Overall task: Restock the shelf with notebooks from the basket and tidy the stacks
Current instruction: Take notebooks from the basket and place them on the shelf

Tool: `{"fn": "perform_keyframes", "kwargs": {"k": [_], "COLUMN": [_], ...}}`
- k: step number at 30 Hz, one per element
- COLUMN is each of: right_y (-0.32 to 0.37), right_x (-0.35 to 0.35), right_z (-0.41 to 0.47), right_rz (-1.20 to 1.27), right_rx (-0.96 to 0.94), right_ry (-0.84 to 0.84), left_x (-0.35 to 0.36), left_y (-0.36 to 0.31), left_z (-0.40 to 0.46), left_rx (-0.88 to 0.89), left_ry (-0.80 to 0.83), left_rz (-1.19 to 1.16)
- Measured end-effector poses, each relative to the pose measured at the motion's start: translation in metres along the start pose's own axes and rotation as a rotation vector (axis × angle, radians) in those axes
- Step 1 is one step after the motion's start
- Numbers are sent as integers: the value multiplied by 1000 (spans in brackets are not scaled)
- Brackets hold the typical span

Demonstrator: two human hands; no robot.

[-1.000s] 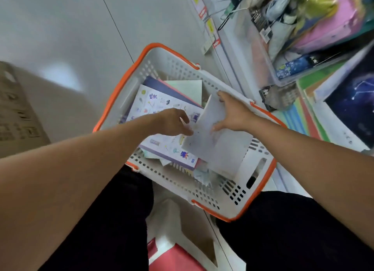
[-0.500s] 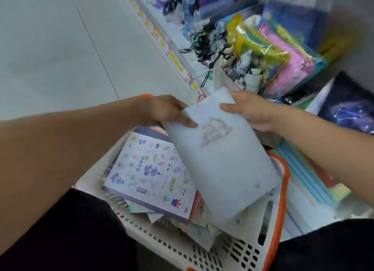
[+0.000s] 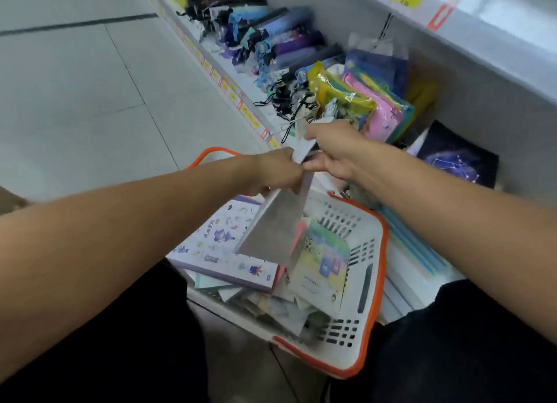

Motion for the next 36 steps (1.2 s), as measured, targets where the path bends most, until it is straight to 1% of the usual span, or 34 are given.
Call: {"fn": "perform_keyframes", "kwargs": {"k": [2,3,4,5,6,7,8,9,10,11,13,15,19,22,24,26,28,30,32,34,36], "right_y": [-7,-10,-17,-28,-45,-67,-91,-113,-133,-149,-169,-174,-162,-160,-159,-151,-138,-117,-88,-57,-31], "right_x": [8,10,11,14,19,26,37,46,55,63,75,77,61,46,37,25,14,3,-12,-34,-55], "right_z": [-1,2,7,10,16,25,29,31,32,33,35,42,44,45,48,49,48,40,30,19,8], "right_rz": [37,-1,-118,-328,-597,-867,-1092,-1232,-1288,-1327,-1374,-1358,-1302,-1327,-1300,-1270,-1257,-1122,-911,-701,-436], "right_rx": [-22,-27,-45,-89,-148,-184,-180,-125,-88,-94,-115,-115,-139,-150,-170,-163,-141,-76,4,35,57], "right_ry": [181,238,250,233,210,230,285,330,335,316,225,158,112,33,-18,-8,27,81,105,53,-4], "left_x": [-17,-29,-45,-60,-73,-85,-96,-103,-109,-112,-116,-117,-119,-120,-121,-121,-121,-120,-121,-123,-126], "left_y": [20,31,42,50,59,67,74,81,86,91,99,105,110,105,101,95,90,87,87,88,86], "left_z": [-2,-4,-4,-9,-16,-23,-28,-32,-35,-39,-42,-43,-46,-45,-44,-43,-43,-42,-45,-47,-50], "left_rx": [-17,-37,-61,-78,-93,-99,-101,-104,-102,-112,-129,-127,-130,-118,-104,-97,-135,-188,-195,-162,-144], "left_ry": [-193,-273,-326,-366,-400,-432,-465,-499,-527,-556,-612,-629,-621,-625,-639,-661,-693,-720,-748,-785,-814], "left_rz": [68,60,16,-39,-90,-135,-160,-173,-179,-172,-118,-115,-140,-145,-162,-137,-71,-16,-11,-30,-106]}}
Point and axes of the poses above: each hand's wrist, its own z-axis towards the middle knuckle, its own x-axis out of the palm, y = z × x, the point moved 1 cm from there along z, towards the middle knuckle, and after that the axes turned 1 degree about z, right-handed, at the moved point
